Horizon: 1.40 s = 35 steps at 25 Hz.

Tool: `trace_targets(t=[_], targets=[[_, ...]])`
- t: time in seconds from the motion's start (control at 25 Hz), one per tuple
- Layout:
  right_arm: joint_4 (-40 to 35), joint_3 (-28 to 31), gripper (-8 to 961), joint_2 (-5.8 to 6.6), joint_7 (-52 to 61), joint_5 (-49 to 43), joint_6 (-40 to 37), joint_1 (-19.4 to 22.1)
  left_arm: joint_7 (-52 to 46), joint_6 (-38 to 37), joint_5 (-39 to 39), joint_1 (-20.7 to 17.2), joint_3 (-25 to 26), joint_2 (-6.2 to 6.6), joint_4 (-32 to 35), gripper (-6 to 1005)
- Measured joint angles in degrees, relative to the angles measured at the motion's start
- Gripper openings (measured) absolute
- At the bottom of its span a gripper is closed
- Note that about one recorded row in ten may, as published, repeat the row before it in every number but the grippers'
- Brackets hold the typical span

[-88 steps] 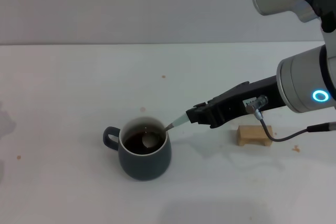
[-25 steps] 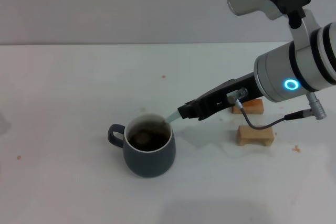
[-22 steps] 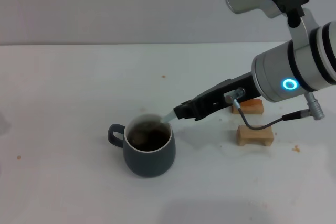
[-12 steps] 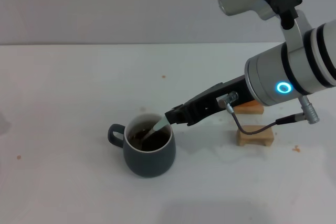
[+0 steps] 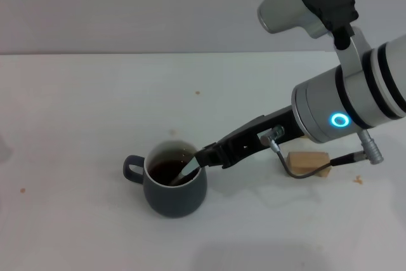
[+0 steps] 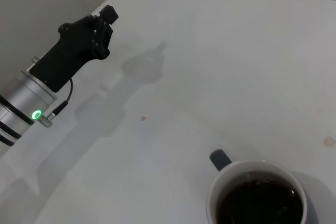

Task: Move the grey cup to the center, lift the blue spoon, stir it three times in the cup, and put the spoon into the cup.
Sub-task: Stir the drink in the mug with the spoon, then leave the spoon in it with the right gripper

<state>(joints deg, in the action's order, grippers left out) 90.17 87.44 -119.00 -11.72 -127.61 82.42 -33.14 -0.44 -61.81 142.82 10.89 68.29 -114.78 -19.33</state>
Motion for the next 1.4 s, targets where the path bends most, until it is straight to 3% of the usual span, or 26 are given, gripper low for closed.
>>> trace_targets(t=[0.72, 1.4], targets=[[-0.38, 2.88, 104, 0.26, -0.02, -4.01, 0.03, 1.8, 0.0, 0.02, 0.0, 0.27, 0.0, -0.09, -0.01, -2], [-2.29, 1.68, 103, 0.02, -1.62, -3.98, -2.31, -1.13, 0.0, -0.04, 0.0, 0.03, -0.01, -0.23, 0.07, -2]])
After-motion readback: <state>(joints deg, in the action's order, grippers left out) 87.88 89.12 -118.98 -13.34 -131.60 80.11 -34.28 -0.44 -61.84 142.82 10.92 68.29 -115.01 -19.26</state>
